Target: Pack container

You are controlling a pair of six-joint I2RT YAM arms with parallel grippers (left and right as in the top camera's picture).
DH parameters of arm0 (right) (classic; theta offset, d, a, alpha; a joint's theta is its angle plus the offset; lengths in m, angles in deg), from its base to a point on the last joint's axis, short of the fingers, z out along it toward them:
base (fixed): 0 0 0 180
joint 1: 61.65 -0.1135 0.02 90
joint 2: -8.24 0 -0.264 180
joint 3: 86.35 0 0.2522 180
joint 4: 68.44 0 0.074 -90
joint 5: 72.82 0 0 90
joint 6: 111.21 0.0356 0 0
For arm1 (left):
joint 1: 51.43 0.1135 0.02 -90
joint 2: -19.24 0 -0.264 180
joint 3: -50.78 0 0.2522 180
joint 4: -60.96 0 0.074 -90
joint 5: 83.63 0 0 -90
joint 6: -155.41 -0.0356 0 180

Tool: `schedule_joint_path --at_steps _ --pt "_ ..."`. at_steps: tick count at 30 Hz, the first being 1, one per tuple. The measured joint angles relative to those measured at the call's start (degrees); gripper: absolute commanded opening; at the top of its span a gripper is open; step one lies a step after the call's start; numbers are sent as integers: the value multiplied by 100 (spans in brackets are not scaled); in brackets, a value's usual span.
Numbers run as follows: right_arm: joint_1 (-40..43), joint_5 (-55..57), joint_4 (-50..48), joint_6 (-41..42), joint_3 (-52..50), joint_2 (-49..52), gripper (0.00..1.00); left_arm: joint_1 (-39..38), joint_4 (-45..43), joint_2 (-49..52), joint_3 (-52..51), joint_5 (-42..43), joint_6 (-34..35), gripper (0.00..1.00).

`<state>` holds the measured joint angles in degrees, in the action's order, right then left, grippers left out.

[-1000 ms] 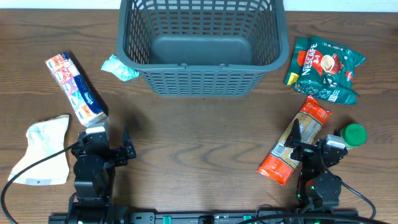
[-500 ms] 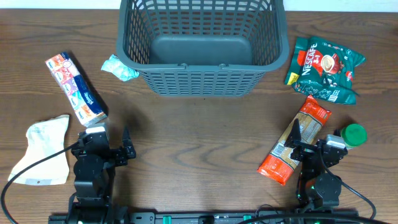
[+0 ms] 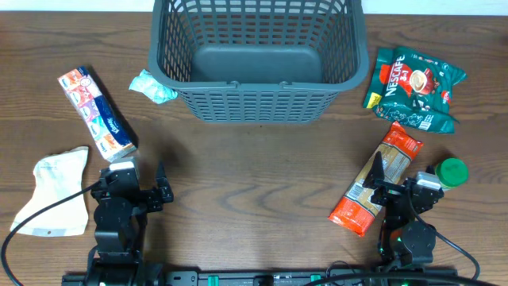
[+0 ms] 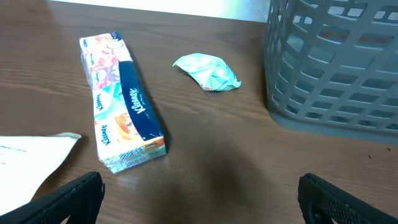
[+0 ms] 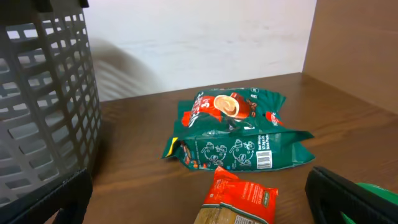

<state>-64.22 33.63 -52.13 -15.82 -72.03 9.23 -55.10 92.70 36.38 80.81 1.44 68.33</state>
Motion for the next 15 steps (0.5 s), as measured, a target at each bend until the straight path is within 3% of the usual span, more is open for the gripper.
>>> schedule_joint_path --at_steps 15 --pt "0 -804 140 319 9 0 99 0 0 0 0 72 7 98"
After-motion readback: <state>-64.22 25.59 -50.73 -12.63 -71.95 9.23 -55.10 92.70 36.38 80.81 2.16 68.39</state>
